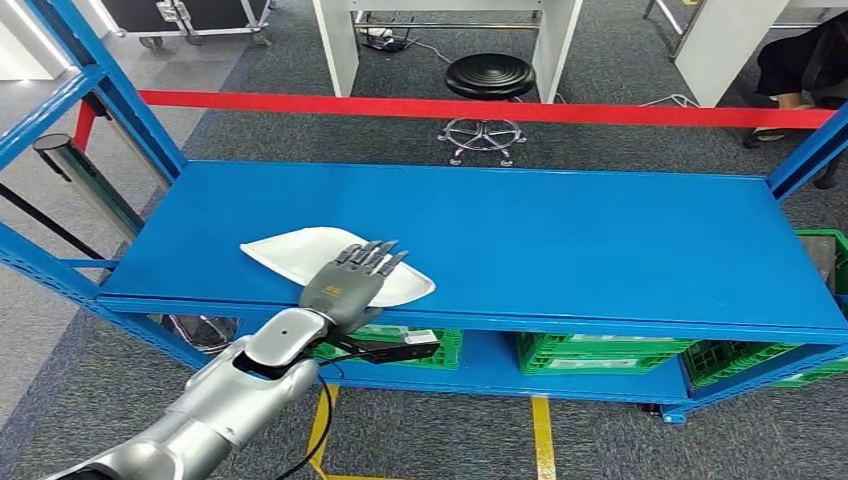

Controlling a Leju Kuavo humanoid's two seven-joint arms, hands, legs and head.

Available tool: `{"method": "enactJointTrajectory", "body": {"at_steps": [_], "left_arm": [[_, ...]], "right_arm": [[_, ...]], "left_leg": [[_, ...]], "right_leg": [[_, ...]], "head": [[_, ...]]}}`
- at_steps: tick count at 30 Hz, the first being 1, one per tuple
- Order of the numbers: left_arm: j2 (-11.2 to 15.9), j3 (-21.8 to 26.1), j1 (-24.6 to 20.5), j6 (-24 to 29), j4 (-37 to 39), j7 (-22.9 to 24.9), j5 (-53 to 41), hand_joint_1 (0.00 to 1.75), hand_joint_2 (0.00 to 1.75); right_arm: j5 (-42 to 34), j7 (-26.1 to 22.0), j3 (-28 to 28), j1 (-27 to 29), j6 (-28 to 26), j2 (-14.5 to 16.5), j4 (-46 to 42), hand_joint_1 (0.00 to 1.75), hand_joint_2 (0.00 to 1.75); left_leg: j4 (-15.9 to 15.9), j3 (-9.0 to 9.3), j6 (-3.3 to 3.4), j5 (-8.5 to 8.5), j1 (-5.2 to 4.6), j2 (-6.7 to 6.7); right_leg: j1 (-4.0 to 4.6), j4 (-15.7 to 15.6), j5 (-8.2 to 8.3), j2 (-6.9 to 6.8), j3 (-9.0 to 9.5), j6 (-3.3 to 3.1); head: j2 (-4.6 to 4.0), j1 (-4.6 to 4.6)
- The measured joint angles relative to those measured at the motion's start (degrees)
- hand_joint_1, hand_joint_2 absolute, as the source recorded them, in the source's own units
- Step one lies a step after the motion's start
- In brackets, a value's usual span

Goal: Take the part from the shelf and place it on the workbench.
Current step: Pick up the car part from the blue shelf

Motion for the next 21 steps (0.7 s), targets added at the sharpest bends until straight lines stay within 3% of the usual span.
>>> {"method": "enactJointTrajectory", "body": {"at_steps": [4,6,7,10,12,15,21], "left_arm": [[-0.23,-0.01,-0.6,-0.13,0.87,0.31,0.01,0.3,1.75],[-0.37,-0.02,-1.0,-0.33,1.48,0.71,-0.03,0.43,1.75],[-0.44,-0.03,-1.28,-0.45,1.92,0.93,-0.05,0.55,1.75],[-0.69,-0.03,-2.04,-0.89,3.35,1.39,-0.02,1.3,1.75],[-0.91,-0.03,-2.29,-1.09,4.32,1.63,0.01,1.59,1.75],[-1.11,0.0,-2.64,-1.35,5.8,1.9,0.0,1.75,1.75],[-1.02,0.12,-3.65,-1.62,7.82,2.3,-0.1,1.75,1.75]], "right_arm": [[0.17,0.0,-0.02,-0.02,0.05,0.0,0.0,0.0,1.75],[0.3,0.02,-0.02,-0.03,0.07,0.0,0.0,0.0,1.75],[0.38,0.06,-0.03,-0.04,0.09,0.0,0.0,0.0,1.75],[0.54,0.2,-0.04,-0.08,0.19,0.0,0.0,0.0,1.75],[0.6,0.24,-0.04,-0.13,0.25,0.0,0.0,0.0,1.75],[0.68,0.26,-0.05,-0.24,0.29,0.0,0.0,0.0,1.75],[0.69,0.33,-0.06,-0.16,0.32,0.0,0.0,0.0,1.75]], "left_leg": [[0.0,0.01,0.0,0.0,0.0,0.0],[0.0,0.01,0.01,0.01,-0.01,0.0],[0.0,0.01,0.01,0.01,-0.01,0.0],[0.0,0.02,0.04,0.04,-0.04,0.0],[0.0,0.03,0.06,0.04,-0.06,-0.01],[0.0,0.04,0.09,0.08,-0.07,-0.02],[0.03,0.02,0.14,0.29,-0.08,0.0]], "right_leg": [[0.0,0.0,0.0,-0.01,0.02,0.0],[0.0,0.0,0.02,-0.02,0.04,0.01],[0.0,0.0,0.03,-0.02,0.05,0.02],[-0.02,0.0,0.04,-0.05,0.14,0.05],[-0.03,-0.01,0.05,-0.09,0.21,0.05],[-0.04,-0.02,0.12,-0.1,0.25,0.13],[-0.05,-0.02,0.32,-0.04,0.2,0.2]], "head": [[-0.01,-0.01],[0.0,0.0],[0.0,-0.01],[0.0,-0.01],[0.0,-0.01],[0.01,0.0],[0.0,-0.01]]}}
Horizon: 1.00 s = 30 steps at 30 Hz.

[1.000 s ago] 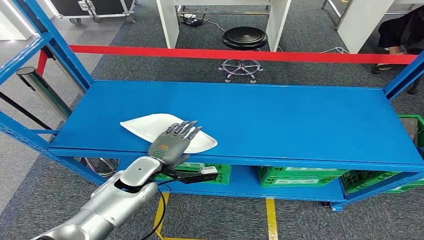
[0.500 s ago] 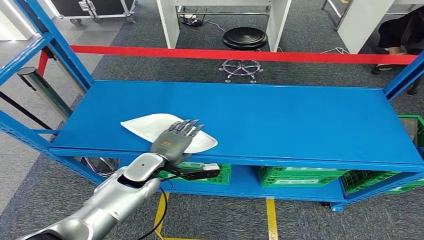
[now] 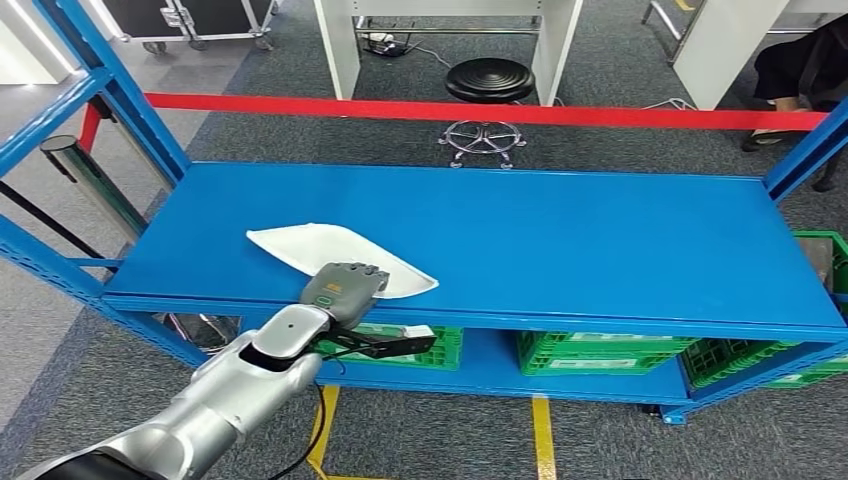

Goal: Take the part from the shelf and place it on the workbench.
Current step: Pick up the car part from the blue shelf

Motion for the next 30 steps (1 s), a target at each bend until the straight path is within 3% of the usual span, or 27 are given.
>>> {"method": "enactJointTrajectory", "body": {"at_steps": [18,24,30], "left_arm": [[0.03,0.68,0.33,4.94,-0.34,-2.42,0.93,1.75,1.75],[0.01,1.9,3.38,8.18,-5.07,-7.41,6.32,1.75,1.75],[-0.13,2.1,9.53,7.81,-15.28,-13.75,14.28,1.75,1.75]], "right_arm": [[1.16,-0.04,-1.37,0.03,0.04,0.0,0.0,0.0,1.75],[1.26,-0.31,-2.45,0.08,-0.11,0.0,0.0,0.0,1.75],[1.2,-0.66,-3.81,0.24,-0.68,0.0,0.0,0.0,1.75]], "left_leg": [[0.02,-0.09,0.03,-0.05,-0.01,0.0],[0.02,-0.12,0.03,-0.06,-0.01,0.0],[0.02,-0.21,0.07,-0.09,-0.01,0.0]], "right_leg": [[0.0,-0.01,-0.04,0.02,-0.16,0.01],[0.0,-0.01,-0.04,0.02,-0.21,0.02],[0.0,-0.02,-0.07,0.03,-0.3,0.03]], "head": [[0.0,0.01],[0.0,0.0],[0.0,0.01]]}}
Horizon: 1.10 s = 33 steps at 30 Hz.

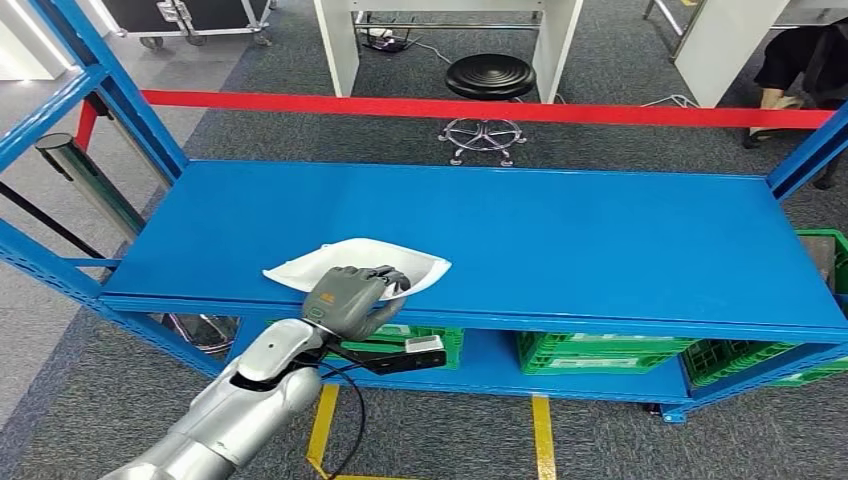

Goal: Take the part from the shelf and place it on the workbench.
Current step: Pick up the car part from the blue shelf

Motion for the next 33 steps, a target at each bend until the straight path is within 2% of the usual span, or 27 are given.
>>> {"method": "enactJointTrajectory", "body": {"at_steps": [5,7,8,9,11,12,13,14,16,17,18,19,22,23,25,27,28,29,30,31,32,33], "left_arm": [[0.12,-0.01,3.16,0.26,-5.86,-2.22,3.3,1.75,1.75],[0.28,-0.04,5.28,0.83,-9.52,-4.41,5.97,1.75,1.75],[0.37,-0.1,6.4,1.17,-11.44,-5.39,7.1,1.75,1.75],[0.46,-0.17,7.46,1.46,-13.3,-6.1,7.96,1.75,1.75],[0.73,-0.27,9.23,1.78,-15.98,-6.63,8.67,1.75,1.75],[0.89,-0.28,10.03,1.8,-16.9,-6.7,8.81,1.75,1.75],[1.06,-0.28,10.76,1.81,-17.67,-6.83,8.98,1.75,1.75],[1.21,-0.28,11.32,1.85,-18.29,-7.02,9.23,1.75,1.75],[1.48,-0.28,12.16,2.33,-19.59,-7.66,9.73,1.75,1.75],[1.63,-0.26,12.62,2.88,-20.37,-8.05,10.07,1.75,1.75],[1.8,-0.23,13.21,3.52,-21.25,-8.48,10.42,1.75,1.75],[2.0,-0.21,13.92,4.22,-22.22,-8.92,10.86,1.75,1.75],[2.68,-0.15,16.1,5.66,-24.81,-10.06,12.04,1.75,1.75],[2.93,-0.06,16.75,5.94,-25.54,-10.46,12.44,1.75,1.75],[3.35,0.22,17.96,6.55,-26.89,-11.29,13.28,1.75,1.75],[3.62,0.51,18.8,6.95,-27.73,-11.87,13.86,1.75,1.75],[3.7,0.63,19.07,7.02,-27.94,-12.04,14.05,1.75,1.75],[3.73,0.71,19.25,7.07,-28.06,-12.21,14.17,1.75,1.75],[3.71,0.77,19.33,7.11,-28.13,-12.36,14.25,1.75,1.75],[3.62,0.78,19.29,7.15,-28.19,-12.46,14.28,1.75,1.75],[3.49,0.78,19.18,7.19,-28.3,-12.53,14.28,1.75,1.75],[3.33,0.78,19.05,7.24,-28.42,-12.57,14.28,1.75,1.75]], "right_arm": [[-0.04,-0.06,-0.81,0.05,-0.21,0.37,0.0,0.0,1.75],[-0.04,-0.28,-1.29,0.1,-0.51,0.52,0.0,0.0,1.75],[-0.04,-0.41,-1.53,0.14,-0.73,0.56,0.0,0.0,1.75],[-0.04,-0.53,-1.75,0.18,-0.92,0.57,0.0,0.0,1.75],[-0.04,-0.67,-2.14,0.24,-1.13,0.58,0.01,0.0,1.75],[-0.04,-0.7,-2.28,0.28,-1.15,0.61,0.02,0.0,1.75],[-0.04,-0.73,-2.43,0.35,-1.16,0.64,0.03,0.0,1.75],[-0.04,-0.74,-2.58,0.41,-1.18,0.67,0.04,0.0,1.75],[-0.04,-0.67,-2.86,0.4,-1.16,0.67,0.04,0.0,1.75],[-0.09,-0.57,-2.98,0.32,-1.09,0.72,0.07,0.0,1.75],[-0.24,-0.43,-3.12,0.25,-0.97,0.78,0.1,0.0,1.75],[-0.48,-0.24,-3.33,0.19,-0.78,0.84,0.13,0.0,1.75],[-1.41,0.05,-4.42,0.32,0.29,0.93,0.17,0.0,1.75],[-1.67,0.03,-4.8,0.38,0.98,0.96,0.18,0.0,1.75],[-2.09,-0.14,-5.48,0.39,2.76,0.98,0.2,0.0,1.75],[-2.51,-0.39,-6.11,0.38,4.56,0.96,0.2,0.0,1.75],[-2.75,-0.5,-6.44,0.38,5.36,0.96,0.2,0.0,1.75],[-2.97,-0.56,-6.76,0.37,6.08,0.95,0.2,0.0,1.75],[-3.14,-0.59,-7.07,0.37,6.67,0.94,0.2,0.0,1.75],[-3.24,-0.59,-7.35,0.35,7.13,0.93,0.2,0.0,1.75],[-3.25,-0.58,-7.55,0.34,7.42,0.97,0.2,0.0,1.75],[-3.25,-0.59,-7.73,0.34,7.61,0.99,0.2,0.0,1.75]], "left_leg": [[0.45,-0.35,0.73,-0.12,-0.31,-0.01],[-0.65,0.04,1.36,0.83,-0.14,0.16],[-1.45,0.29,1.77,1.47,0.03,0.3],[-2.2,0.48,2.12,2.02,0.25,0.43],[-2.62,0.4,2.37,2.35,0.39,0.63],[-2.52,0.28,2.33,2.33,0.4,0.69],[-2.38,0.2,2.24,2.26,0.42,0.75],[-2.16,0.11,2.07,2.14,0.5,0.76],[-1.28,-0.05,1.33,1.57,0.84,0.71],[-0.63,-0.33,0.83,1.17,0.9,0.68],[0.02,-0.65,0.37,0.8,0.86,0.65],[0.68,-1.01,0.0,0.53,0.73,0.62],[1.83,-1.92,-0.72,0.08,0.66,0.52],[2.59,-2.31,-0.97,-0.73,0.71,0.49],[7.04,-3.99,-1.43,-4.22,0.83,0.43],[13.84,-6.4,-1.56,-8.03,0.86,0.42],[16.05,-7.04,-1.41,-8.79,0.84,0.42],[16.44,-6.84,-1.08,-8.46,0.76,0.41],[14.83,-5.71,-0.56,-7.17,0.61,0.4],[11.51,-3.76,0.19,-5.33,0.33,0.37],[7.44,-1.5,1.13,-3.99,-0.02,0.37],[4.02,0.37,1.76,-2.97,-0.37,0.42]], "right_leg": [[-0.47,-0.42,0.44,-0.02,0.01,0.6],[-0.39,-0.73,0.5,-0.01,0.01,1.02],[-0.31,-0.14,-0.14,0.0,-0.34,1.14],[-0.23,1.48,-1.36,0.0,-1.13,1.2],[-0.28,7.94,-4.76,-0.01,-4.02,1.32],[-0.36,11.2,-5.87,-0.03,-5.48,1.49],[-0.47,13.16,-6.05,-0.05,-6.36,1.73],[-0.6,13.09,-5.11,-0.09,-6.29,1.99],[-0.9,7.52,-1.52,-0.18,-3.48,2.59],[-0.9,4.55,-0.38,-0.15,-1.66,2.73],[-0.89,2.54,0.05,-0.04,-0.47,2.64],[-0.85,1.74,-0.38,0.08,0.03,2.3],[-0.89,1.99,-1.0,0.29,-0.68,0.89],[-0.91,2.09,-0.88,0.26,-0.99,0.54],[-0.86,2.02,-0.52,0.13,-1.56,-0.23],[-0.52,2.02,-0.06,-0.02,-2.22,-0.83],[-0.28,2.03,0.23,-0.1,-2.6,-1.04],[0.0,2.03,0.56,-0.14,-2.99,-1.18],[0.29,2.02,0.93,-0.15,-3.37,-1.28],[0.56,2.0,1.33,-0.13,-3.74,-1.34],[0.74,1.97,1.72,-0.13,-4.04,-1.34],[0.8,1.85,2.16,-0.12,-4.24,-1.23]], "head": [[-0.01,-0.06],[0.0,-0.02],[0.0,0.01],[0.0,0.09],[0.0,0.2],[0.01,0.22],[0.01,0.22],[0.02,0.23],[0.0,0.26],[0.0,0.42],[0.0,0.54],[0.0,0.59],[0.01,0.32],[0.01,0.16],[0.01,-0.09],[0.01,-0.22],[0.01,-0.23],[0.02,-0.22],[0.02,-0.22],[0.01,-0.22],[0.01,-0.16],[0.01,-0.15]]}}
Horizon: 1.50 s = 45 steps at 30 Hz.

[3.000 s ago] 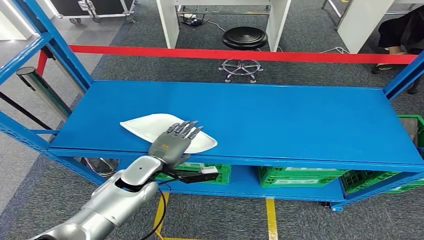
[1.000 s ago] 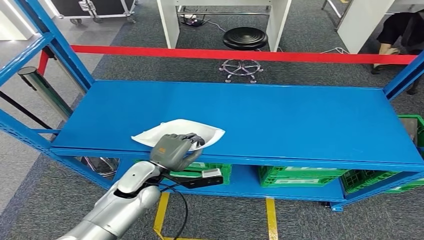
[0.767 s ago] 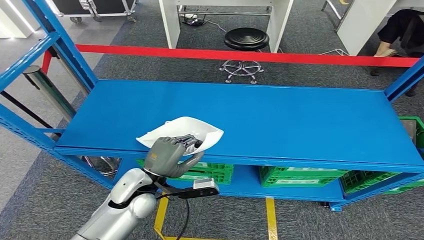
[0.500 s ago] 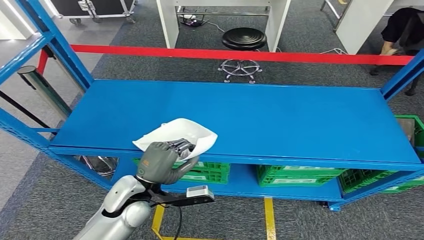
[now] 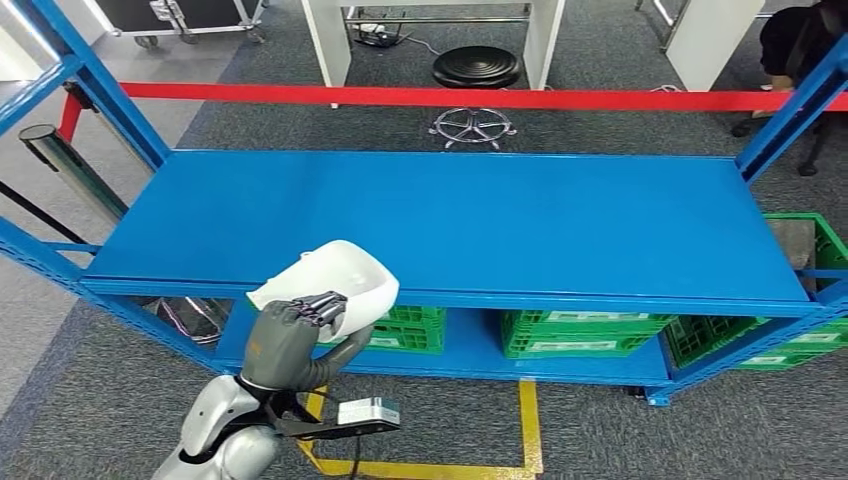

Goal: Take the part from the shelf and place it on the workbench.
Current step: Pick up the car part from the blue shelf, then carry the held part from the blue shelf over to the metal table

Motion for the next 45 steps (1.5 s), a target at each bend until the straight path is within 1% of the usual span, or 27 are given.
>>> {"method": "enactJointTrajectory", "body": {"at_steps": [2,5,7,9,10,12,14,16,18,19,21,23,25,26,28,30,32,33,35,36,37,39,40,41,42,43,45], "left_arm": [[-0.26,0.01,-0.27,0.12,-0.2,-0.05,-0.02,1.75,1.75],[-0.53,0.06,-0.46,0.21,-0.22,-0.07,-0.07,1.75,1.75],[-0.82,0.09,-0.56,0.23,-0.24,-0.07,-0.08,1.75,1.75],[-1.01,0.16,-0.56,0.28,-0.24,-0.07,-0.08,1.75,1.75],[-1.05,0.21,-0.52,0.34,-0.24,-0.07,-0.1,1.75,1.75],[-1.08,0.34,-0.4,0.6,-0.24,-0.07,-0.23,1.75,1.75],[-1.08,0.58,-0.18,0.98,-0.29,-0.07,-0.33,1.75,1.75],[-1.08,1.0,0.06,1.38,-0.64,-0.07,-0.38,1.75,1.75],[-1.09,1.45,0.27,1.77,-1.04,-0.09,-0.35,1.75,1.75],[-1.08,1.69,0.41,1.99,-1.16,-0.12,-0.23,1.75,1.75],[-1.03,2.31,0.94,2.52,-1.49,-0.29,0.22,1.75,1.75],[-0.92,3.13,1.57,3.21,-2.02,-0.66,0.87,1.75,1.75],[-0.79,3.88,2.11,3.78,-2.51,-1.0,1.39,1.75,1.75],[-0.73,4.21,2.38,3.97,-2.74,-1.1,1.59,1.75,1.75],[-0.64,4.65,2.81,4.17,-3.15,-1.17,1.83,1.75,1.75],[-0.61,4.88,2.96,4.33,-3.68,-1.25,1.98,1.75,1.75],[-0.63,5.12,3.15,4.74,-4.44,-1.57,2.35,1.75,1.75],[-0.64,5.35,3.43,5.09,-4.9,-1.8,2.64,1.75,1.75],[-0.6,5.96,4.45,5.75,-5.77,-2.12,3.07,1.75,1.75],[-0.57,6.26,4.99,6.0,-6.14,-2.17,3.19,1.75,1.75],[-0.57,6.47,5.45,6.15,-6.43,-2.2,3.22,1.75,1.75],[-0.58,6.74,6.14,6.44,-6.95,-2.29,3.25,1.75,1.75],[-0.58,6.88,6.49,6.55,-7.2,-2.35,3.25,1.75,1.75],[-0.56,7.05,6.88,6.66,-7.44,-2.41,3.26,1.75,1.75],[-0.54,7.27,7.28,6.77,-7.68,-2.47,3.26,1.75,1.75],[-0.51,7.46,7.67,6.85,-7.86,-2.53,3.27,1.75,1.75],[-0.44,7.99,8.51,7.17,-8.55,-2.66,3.27,1.75,1.75]], "right_arm": [[0.0,-0.01,-0.37,-0.01,0.23,0.0,0.0,0.0,1.75],[-0.01,-0.04,-0.83,0.06,0.34,-0.2,0.0,0.0,1.75],[-0.01,-0.06,-0.92,0.14,0.44,-0.37,0.0,0.0,1.75],[-0.01,-0.19,-0.95,0.12,0.57,-0.47,0.0,0.0,1.75],[0.01,-0.31,-0.96,0.11,0.67,-0.53,0.0,0.0,1.75],[0.13,-0.62,-1.07,0.12,0.85,-0.78,0.0,0.0,1.75],[0.55,-0.84,-1.2,0.11,1.15,-1.1,0.0,0.0,1.75],[1.01,-0.94,-1.24,0.03,1.42,-1.33,0.0,0.0,1.75],[1.28,-0.98,-1.22,0.08,1.57,-1.46,0.0,0.0,1.75],[1.4,-0.98,-1.22,0.19,1.62,-1.48,0.01,0.0,1.75],[1.71,-0.93,-1.22,0.4,1.68,-1.51,0.02,0.0,1.75],[2.0,-0.9,-1.22,0.49,1.73,-1.55,0.02,0.0,1.75],[2.15,-0.89,-1.22,0.56,1.75,-1.63,0.02,0.0,1.75],[2.19,-0.87,-1.22,0.59,1.75,-1.67,0.02,0.0,1.75],[2.23,-0.84,-1.22,0.63,1.75,-1.71,0.02,0.0,1.75],[2.34,-0.82,-1.21,0.63,1.77,-1.71,0.02,0.0,1.75],[2.59,-0.82,-1.2,0.65,1.8,-1.71,0.02,0.0,1.75],[2.75,-0.83,-1.19,0.66,1.8,-1.71,0.02,0.0,1.75],[3.03,-0.83,-1.18,0.69,1.83,-1.72,0.02,0.0,1.75],[3.14,-0.85,-1.18,0.74,1.84,-1.73,0.02,0.0,1.75],[3.23,-0.87,-1.16,0.84,1.89,-1.74,0.03,0.0,1.75],[3.51,-0.93,-1.14,1.07,1.97,-1.75,0.04,0.0,1.75],[3.71,-0.97,-1.14,1.16,2.0,-1.77,0.04,0.0,1.75],[3.94,-1.01,-1.13,1.2,1.99,-1.8,0.04,0.0,1.75],[4.17,-1.08,-1.13,1.2,1.99,-1.83,0.04,0.0,1.75],[4.37,-1.15,-1.12,1.19,2.01,-1.84,0.04,0.0,1.75],[4.93,-1.4,-0.99,1.17,2.05,-1.9,0.04,0.0,1.75]], "left_leg": [[-3.43,1.49,0.64,0.78,-0.64,0.07],[-4.86,0.83,0.61,2.98,-0.58,0.2],[-5.91,-0.22,0.69,4.83,-0.17,0.38],[-5.93,-1.92,0.8,6.24,-0.19,0.47],[-5.84,-2.82,0.76,6.87,-0.21,0.52],[-5.47,-4.75,0.57,8.04,-0.18,0.59],[-4.69,-6.52,0.17,8.92,-0.1,0.59],[-3.61,-7.83,-0.34,9.57,-0.21,0.61],[-3.02,-8.52,-0.73,10.41,-0.33,0.62],[-2.95,-8.68,-0.93,10.82,-0.31,0.55],[-1.71,-9.26,-1.64,9.23,-0.14,0.2],[3.37,-10.52,-2.6,3.86,0.28,-0.09],[10.2,-11.54,-3.32,-0.7,0.81,-0.12],[12.31,-11.39,-3.54,-1.02,1.05,-0.11],[11.23,-8.76,-3.76,1.63,1.43,0.04],[3.91,-3.23,-3.64,3.85,1.49,1.54],[-3.07,1.1,-3.1,3.28,1.13,3.14],[-4.72,1.76,-2.84,2.73,0.9,3.31],[-5.51,1.12,-2.09,3.11,0.78,2.42],[-5.67,0.53,-1.63,3.68,0.79,1.96],[-5.8,-0.16,-1.08,4.38,0.8,1.53],[-5.85,-1.78,-0.25,5.83,0.51,0.5],[-5.79,-2.71,0.02,6.56,0.23,-0.07],[-5.71,-3.67,0.18,7.31,-0.06,-0.68],[-5.59,-4.68,0.28,8.05,-0.34,-1.28],[-5.44,-5.66,0.32,8.74,-0.58,-1.89],[-5.1,-7.31,0.32,10.01,-0.91,-3.12]], "right_leg": [[-0.28,-0.4,1.01,-0.09,-0.17,0.62],[-0.5,-0.98,1.66,-0.12,-0.49,1.73],[-0.38,1.62,-2.25,-0.04,-1.65,2.14],[-0.36,7.69,-7.73,0.0,-2.95,2.55],[-0.39,10.65,-8.9,-0.01,-3.16,2.76],[-0.51,12.57,-7.09,-0.03,-1.7,3.17],[-0.77,7.48,-4.31,-0.05,3.1,3.44],[-0.76,-0.32,-5.15,0.06,8.62,3.22],[-0.53,-3.9,-6.53,0.2,10.53,2.52],[-0.59,-4.08,-6.44,0.14,10.14,2.0],[-0.75,-4.08,-5.63,-0.26,9.28,1.0],[-0.89,-4.11,-4.59,-0.84,8.29,0.18],[-0.88,-4.01,-3.45,-1.49,7.17,-0.02],[-0.87,-3.9,-2.89,-1.9,6.49,0.05],[-0.91,-3.49,-1.87,-2.87,4.79,0.31],[-0.89,-3.08,-1.08,-3.84,3.56,0.74],[-0.79,-2.95,-0.33,-4.76,3.11,1.39],[-0.77,-2.99,0.12,-5.25,2.98,1.76],[-0.92,-3.06,0.72,-5.86,2.68,2.57],[-1.02,-2.65,-0.08,-5.19,2.35,2.9],[-1.08,-1.4,-1.93,-4.01,1.82,3.09],[-1.0,4.26,-7.84,-1.26,0.24,3.05],[-0.82,7.96,-10.25,-0.57,-0.49,2.87],[-0.57,10.95,-11.38,-0.24,-0.78,2.63],[-0.28,12.51,-11.07,-0.08,-0.4,2.3],[0.02,12.1,-9.61,0.09,0.88,1.88],[0.6,6.0,-6.47,1.68,5.96,0.65]], "head": [[0.0,-0.07],[0.0,-0.14],[0.01,0.04],[0.01,0.12],[0.0,0.13],[0.0,0.15],[0.01,0.14],[0.0,0.09],[-0.01,0.05],[0.0,0.04],[0.0,0.03],[0.0,-0.17],[0.0,-0.32],[-0.01,-0.3],[-0.01,-0.32],[-0.01,-0.34],[-0.01,-0.3],[-0.01,-0.31],[-0.01,-0.3],[-0.01,-0.29],[-0.01,-0.22],[-0.01,-0.13],[-0.01,-0.08],[-0.01,-0.08],[-0.01,-0.1],[-0.01,-0.09],[-0.01,-0.12]]}}
